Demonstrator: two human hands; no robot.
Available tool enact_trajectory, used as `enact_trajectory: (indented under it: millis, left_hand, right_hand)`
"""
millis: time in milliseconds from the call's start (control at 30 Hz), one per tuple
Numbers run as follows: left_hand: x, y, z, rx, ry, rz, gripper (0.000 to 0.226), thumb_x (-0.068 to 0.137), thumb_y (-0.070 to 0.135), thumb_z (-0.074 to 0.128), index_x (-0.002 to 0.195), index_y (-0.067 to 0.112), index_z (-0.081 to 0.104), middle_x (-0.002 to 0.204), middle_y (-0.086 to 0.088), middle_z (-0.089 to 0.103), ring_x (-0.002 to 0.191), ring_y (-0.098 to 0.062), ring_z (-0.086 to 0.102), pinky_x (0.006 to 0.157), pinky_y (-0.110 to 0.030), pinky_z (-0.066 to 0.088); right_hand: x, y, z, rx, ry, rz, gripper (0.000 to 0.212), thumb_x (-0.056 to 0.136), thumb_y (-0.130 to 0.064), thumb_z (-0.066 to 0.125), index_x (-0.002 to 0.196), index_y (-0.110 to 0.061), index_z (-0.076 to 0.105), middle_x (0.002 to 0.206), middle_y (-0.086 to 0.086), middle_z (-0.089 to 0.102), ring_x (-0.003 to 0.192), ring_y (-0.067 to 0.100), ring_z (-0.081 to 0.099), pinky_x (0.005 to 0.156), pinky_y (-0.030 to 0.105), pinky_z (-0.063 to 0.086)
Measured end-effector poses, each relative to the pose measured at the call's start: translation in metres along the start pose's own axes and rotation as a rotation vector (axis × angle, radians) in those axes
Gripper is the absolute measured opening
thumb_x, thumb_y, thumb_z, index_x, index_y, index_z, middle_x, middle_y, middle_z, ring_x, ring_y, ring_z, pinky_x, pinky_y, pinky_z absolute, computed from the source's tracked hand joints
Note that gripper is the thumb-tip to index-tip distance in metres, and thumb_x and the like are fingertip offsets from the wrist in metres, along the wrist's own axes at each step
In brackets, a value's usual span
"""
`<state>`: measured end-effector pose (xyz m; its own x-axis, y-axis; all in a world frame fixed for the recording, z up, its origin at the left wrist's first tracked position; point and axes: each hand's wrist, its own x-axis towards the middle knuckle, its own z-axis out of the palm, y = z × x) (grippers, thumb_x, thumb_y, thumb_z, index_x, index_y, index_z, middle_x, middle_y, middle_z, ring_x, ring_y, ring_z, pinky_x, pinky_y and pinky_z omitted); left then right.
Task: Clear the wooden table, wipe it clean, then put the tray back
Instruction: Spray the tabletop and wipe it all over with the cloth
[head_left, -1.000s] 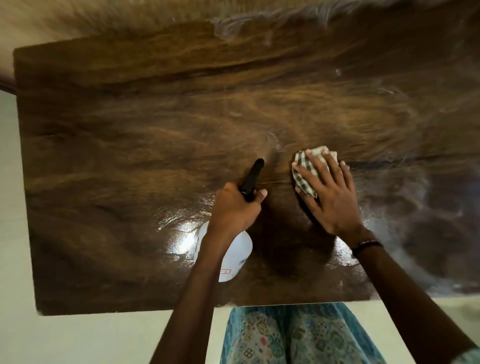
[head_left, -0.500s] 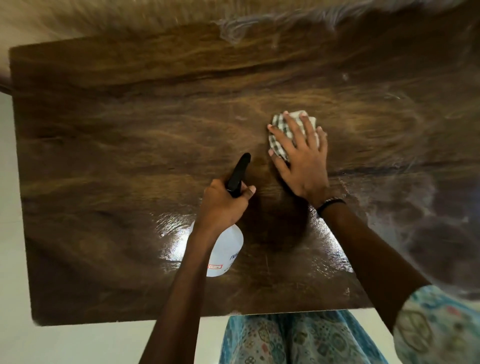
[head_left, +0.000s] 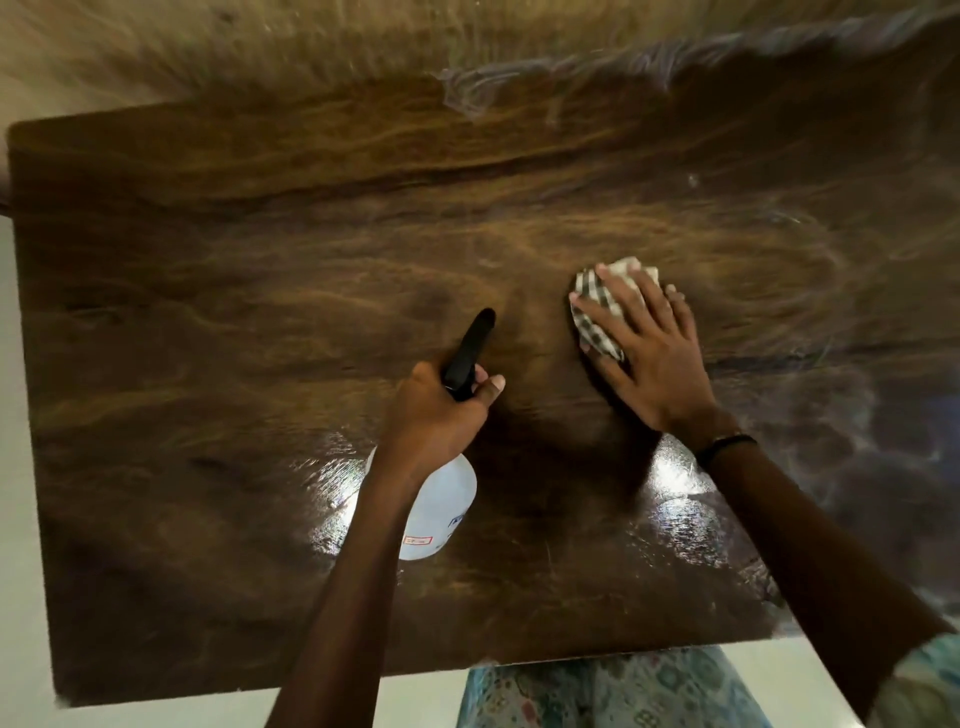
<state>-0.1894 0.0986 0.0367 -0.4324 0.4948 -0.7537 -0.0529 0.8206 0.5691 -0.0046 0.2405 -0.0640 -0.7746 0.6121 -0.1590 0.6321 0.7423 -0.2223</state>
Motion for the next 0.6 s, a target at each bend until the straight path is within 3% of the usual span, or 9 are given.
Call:
enact_trajectory:
  millis: [167,300,400,467,600]
  left_hand:
    - [0.008,0.001,-0.003,-0.007,0.032,0.026,0.017,0.084,0.030,0.066,0.093,0.016,0.064,0.078,0.011,0.056,0.074,-0.001,0.050,0.079,-0.027,0.036]
    - [0.012,0.009,-0.002,0.020,0.106,0.020,0.018,0.081,0.027,0.071,0.091,0.013,0.068,0.077,0.006,0.063,0.083,-0.017,0.061,0.076,-0.026,0.043]
    - [0.014,0.013,-0.003,0.022,0.130,0.012,0.018,0.080,0.028,0.071,0.090,0.013,0.068,0.080,0.002,0.065,0.087,-0.020,0.062,0.074,-0.025,0.042]
    - [0.017,0.017,-0.004,0.011,0.126,0.005,0.019,0.082,0.029,0.069,0.092,0.013,0.068,0.082,0.003,0.064,0.088,-0.018,0.061,0.076,-0.024,0.040]
    - [0.023,0.028,0.000,-0.032,0.117,-0.014,0.019,0.083,0.030,0.068,0.094,0.015,0.067,0.080,0.009,0.059,0.091,-0.018,0.058,0.082,-0.027,0.041]
  right_hand:
    - [0.071,-0.057,0.009,0.074,0.084,0.120,0.055,0.092,-0.043,0.043,0.146,-0.034,0.035,0.158,0.001,0.025,0.147,0.030,0.015,0.113,0.059,0.015]
    - [0.061,-0.088,0.020,0.028,0.015,-0.204,0.055,0.092,-0.046,0.037,0.144,-0.030,0.039,0.156,0.005,0.030,0.145,0.032,0.021,0.115,0.056,0.016]
    - [0.028,-0.052,0.014,-0.023,-0.050,-0.368,0.053,0.094,-0.044,0.037,0.146,-0.033,0.033,0.156,0.003,0.031,0.146,0.029,0.019,0.117,0.051,0.017]
    - [0.018,-0.017,0.004,-0.062,-0.060,-0.309,0.056,0.094,-0.044,0.039,0.148,-0.039,0.025,0.158,-0.001,0.025,0.147,0.026,0.017,0.117,0.049,0.018]
    - [0.052,0.017,-0.010,-0.028,0.012,-0.087,0.054,0.095,-0.047,0.036,0.148,-0.039,0.027,0.159,-0.003,0.021,0.148,0.024,0.014,0.118,0.047,0.014]
